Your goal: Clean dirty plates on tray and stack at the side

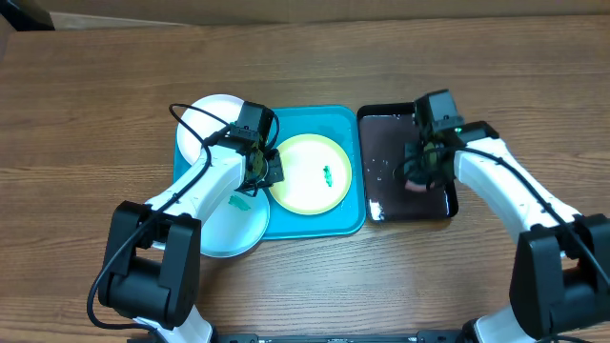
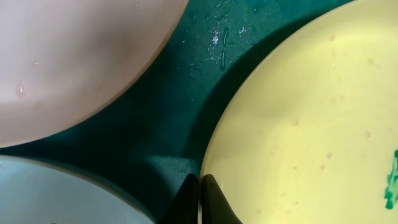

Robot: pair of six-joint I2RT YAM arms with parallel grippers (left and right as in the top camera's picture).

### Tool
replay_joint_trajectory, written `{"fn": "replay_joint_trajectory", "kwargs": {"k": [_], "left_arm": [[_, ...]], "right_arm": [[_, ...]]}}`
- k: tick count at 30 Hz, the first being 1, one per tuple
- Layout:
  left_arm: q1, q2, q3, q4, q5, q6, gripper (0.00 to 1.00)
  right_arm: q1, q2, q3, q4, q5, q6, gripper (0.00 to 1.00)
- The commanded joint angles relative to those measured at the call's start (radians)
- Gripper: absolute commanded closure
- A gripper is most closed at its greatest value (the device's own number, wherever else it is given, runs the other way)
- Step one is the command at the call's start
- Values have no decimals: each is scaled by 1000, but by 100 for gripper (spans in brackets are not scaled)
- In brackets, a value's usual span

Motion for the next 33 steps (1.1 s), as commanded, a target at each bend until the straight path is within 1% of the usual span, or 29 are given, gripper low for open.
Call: {"fn": "replay_joint_trajectory", "kwargs": {"k": [1, 8, 11, 14, 15, 16, 17, 18, 19, 21, 22, 23, 27, 31, 33], "left_arm": [[3, 16, 4, 5, -9, -24, 96], [3, 16, 4, 5, -9, -24, 96], [3, 16, 4, 4, -8, -24, 96], [3, 16, 4, 5, -1, -29, 96], [3, 16, 4, 7, -3, -28, 87], [3, 16, 4, 13, -11, -27, 76], [4, 16, 4, 19, -23, -27, 70], [5, 16, 4, 25, -37, -27, 71], [5, 16, 4, 32, -43, -27, 74], [4, 16, 4, 38, -42, -27, 85], [4, 16, 4, 38, -43, -27, 94], [3, 16, 4, 36, -42, -27, 96], [3, 16, 4, 26, -42, -29, 96], [3, 16, 4, 13, 8, -69, 96], [3, 16, 4, 12, 25, -69, 95]], "right_arm": [[-1, -6, 25, -2, -10, -3, 96], [16, -6, 251, -187, -62, -27, 96], [45, -6, 306, -209, -82, -27, 96], [76, -6, 316, -207, -76, -27, 96], [83, -6, 314, -208, -71, -26, 96], [87, -6, 309, -208, -62, -26, 96], [90, -6, 303, -208, -50, -26, 96], [90, -6, 297, -209, -39, -26, 96], [90, -6, 290, -209, -28, -26, 96], [89, -6, 273, -215, -8, -26, 96], [88, -6, 268, -222, 2, -26, 96], [88, -6, 262, -228, 13, -26, 96], [88, -6, 237, -229, 20, -27, 96], [88, -6, 208, -212, 20, -26, 96], [88, -6, 201, -203, 20, -26, 96]]}}
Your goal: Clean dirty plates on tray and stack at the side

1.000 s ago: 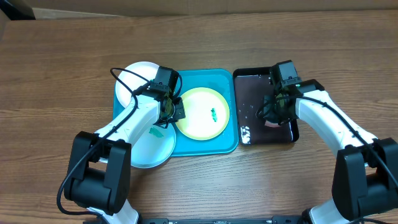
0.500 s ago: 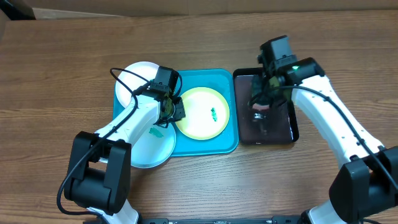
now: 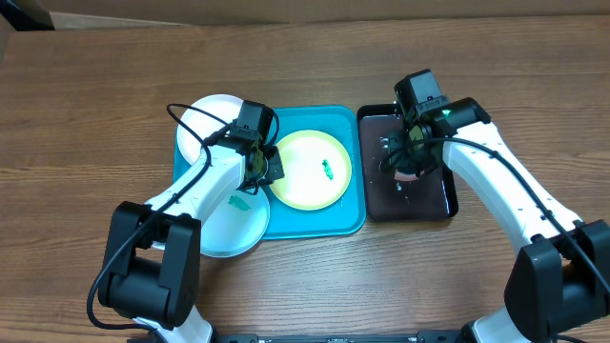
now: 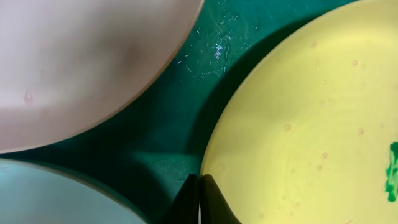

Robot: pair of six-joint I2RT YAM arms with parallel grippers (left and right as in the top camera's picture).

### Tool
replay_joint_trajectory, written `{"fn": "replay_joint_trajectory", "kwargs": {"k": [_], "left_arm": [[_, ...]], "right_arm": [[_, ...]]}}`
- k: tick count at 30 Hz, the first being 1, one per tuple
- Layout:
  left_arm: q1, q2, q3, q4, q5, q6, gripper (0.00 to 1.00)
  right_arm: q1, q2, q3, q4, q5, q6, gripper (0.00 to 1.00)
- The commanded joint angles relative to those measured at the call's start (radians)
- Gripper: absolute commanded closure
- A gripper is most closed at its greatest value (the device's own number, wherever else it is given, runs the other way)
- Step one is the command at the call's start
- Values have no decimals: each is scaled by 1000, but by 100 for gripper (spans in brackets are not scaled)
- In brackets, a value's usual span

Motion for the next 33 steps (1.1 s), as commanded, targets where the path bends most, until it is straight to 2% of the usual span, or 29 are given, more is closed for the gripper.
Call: {"fn": "replay_joint_trajectory", "kwargs": {"k": [1, 2, 4, 7, 18, 26, 33], "left_arm": [[3, 16, 4, -8, 29, -29, 90], [3, 16, 4, -5, 20, -28, 86], [4, 16, 4, -5, 6, -28, 85], [4, 16, 4, -5, 6, -27, 96], [1, 16, 4, -4, 6, -16, 96], [1, 16, 4, -5, 6, -16, 96], [1, 16, 4, -13, 7, -16, 94]], "right_arm": [[-3, -11, -14, 13, 14, -3, 96], [-3, -11, -14, 16, 14, -3, 96], [-3, -11, -14, 21, 14, -3, 96], [-3, -11, -14, 25, 14, -3, 96], [-1, -11, 1, 63, -76, 8, 96], [6, -11, 231, -69, -125, 36, 96], [6, -10, 199, -170, -16, 36, 96]]}}
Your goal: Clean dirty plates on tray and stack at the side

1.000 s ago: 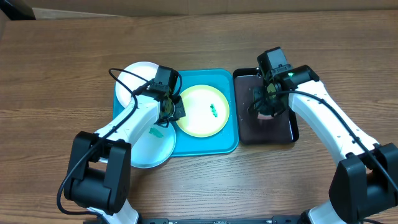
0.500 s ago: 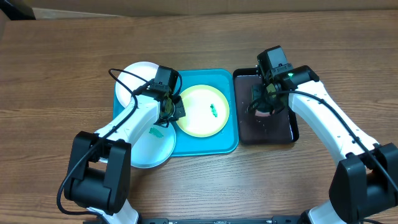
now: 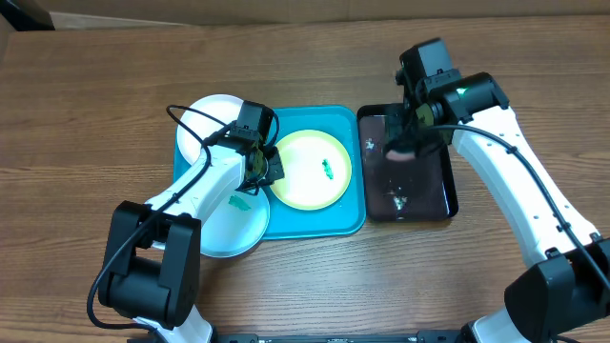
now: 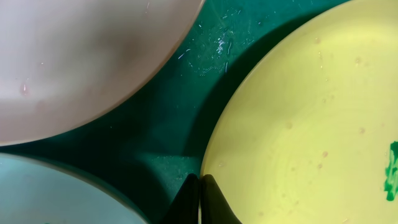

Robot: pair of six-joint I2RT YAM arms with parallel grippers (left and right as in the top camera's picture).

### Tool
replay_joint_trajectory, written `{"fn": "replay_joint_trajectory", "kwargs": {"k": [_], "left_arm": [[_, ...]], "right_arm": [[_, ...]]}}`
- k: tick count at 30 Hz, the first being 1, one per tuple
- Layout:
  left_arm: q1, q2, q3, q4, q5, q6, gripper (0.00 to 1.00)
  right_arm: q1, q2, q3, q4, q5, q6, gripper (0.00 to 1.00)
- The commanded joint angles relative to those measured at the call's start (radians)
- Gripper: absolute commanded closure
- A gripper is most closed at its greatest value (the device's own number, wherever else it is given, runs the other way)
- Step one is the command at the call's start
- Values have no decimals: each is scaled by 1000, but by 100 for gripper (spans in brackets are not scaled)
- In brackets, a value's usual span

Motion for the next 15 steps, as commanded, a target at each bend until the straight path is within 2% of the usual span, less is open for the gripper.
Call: {"fn": "replay_joint_trajectory", "kwargs": {"k": [1, 4, 8, 15], "left_arm": [[1, 16, 4, -6, 1, 3, 88], [1, 16, 4, -6, 0, 3, 78], [0, 16, 3, -10, 1, 3, 81], [0, 18, 2, -6, 0, 3, 83]], "right_arm": [[5, -8, -52, -10, 63, 11, 96], [5, -8, -145, 40, 75, 11, 96], [5, -8, -214, 94, 74, 11, 96], [5, -9, -193, 103, 74, 6, 96]]}}
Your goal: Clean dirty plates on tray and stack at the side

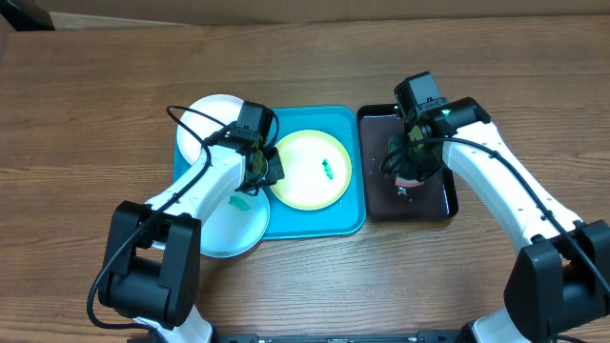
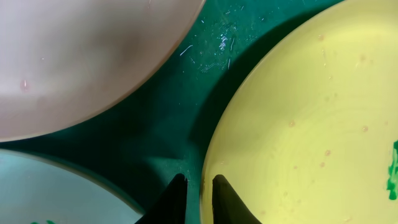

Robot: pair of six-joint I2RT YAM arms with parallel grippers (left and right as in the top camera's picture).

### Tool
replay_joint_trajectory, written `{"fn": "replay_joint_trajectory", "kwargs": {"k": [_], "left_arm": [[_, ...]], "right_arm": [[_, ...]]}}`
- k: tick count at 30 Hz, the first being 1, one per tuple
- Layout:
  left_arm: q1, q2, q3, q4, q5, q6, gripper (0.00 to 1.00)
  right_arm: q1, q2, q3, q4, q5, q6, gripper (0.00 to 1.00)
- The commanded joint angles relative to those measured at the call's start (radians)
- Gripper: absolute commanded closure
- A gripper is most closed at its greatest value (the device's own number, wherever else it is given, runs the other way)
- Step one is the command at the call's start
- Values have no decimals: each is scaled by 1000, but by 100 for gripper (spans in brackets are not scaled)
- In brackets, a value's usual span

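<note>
A yellow plate (image 1: 307,176) with a green smear (image 1: 328,173) lies on the teal tray (image 1: 319,114). My left gripper (image 1: 270,170) sits at the plate's left rim. In the left wrist view the left gripper (image 2: 200,180) is open a little, one finger on the teal tray floor and the other over the yellow plate (image 2: 311,124). A white plate (image 1: 202,119) and a pale blue plate (image 1: 229,229) with a green smear overlap the tray's left side. My right gripper (image 1: 412,168) is shut on a pink sponge (image 1: 410,179) over the black tray (image 1: 440,205).
The black tray holds wet, glinting liquid and stands directly right of the teal tray. Brown wooden table (image 1: 95,95) lies all round. Water drops sit on the teal tray floor (image 2: 221,46) between the plates.
My left gripper's fingers were together at the yellow plate's rim and now stand slightly apart across it. My right gripper with the sponge went from the black tray's far part to its middle.
My left gripper stayed shut at the yellow plate's left rim through all earlier moments and has now opened slightly. My right gripper held the pink sponge at the black tray's near right, then its middle, then farther back, and is now at the middle again.
</note>
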Motion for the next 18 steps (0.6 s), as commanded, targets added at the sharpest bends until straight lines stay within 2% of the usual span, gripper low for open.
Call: {"fn": "replay_joint_trajectory", "kwargs": {"k": [1, 8, 11, 18], "left_arm": [[-1, 19, -1, 3, -2, 6, 84], [-10, 22, -18, 18, -3, 6, 86], [-10, 22, -18, 29, -3, 6, 96], [-11, 22, -18, 33, 1, 6, 96]], "right_arm": [[5, -11, 25, 4, 16, 4, 96], [5, -11, 25, 6, 16, 1, 96], [5, -11, 26, 20, 15, 1, 96], [5, -11, 89, 40, -50, -7, 96]]}}
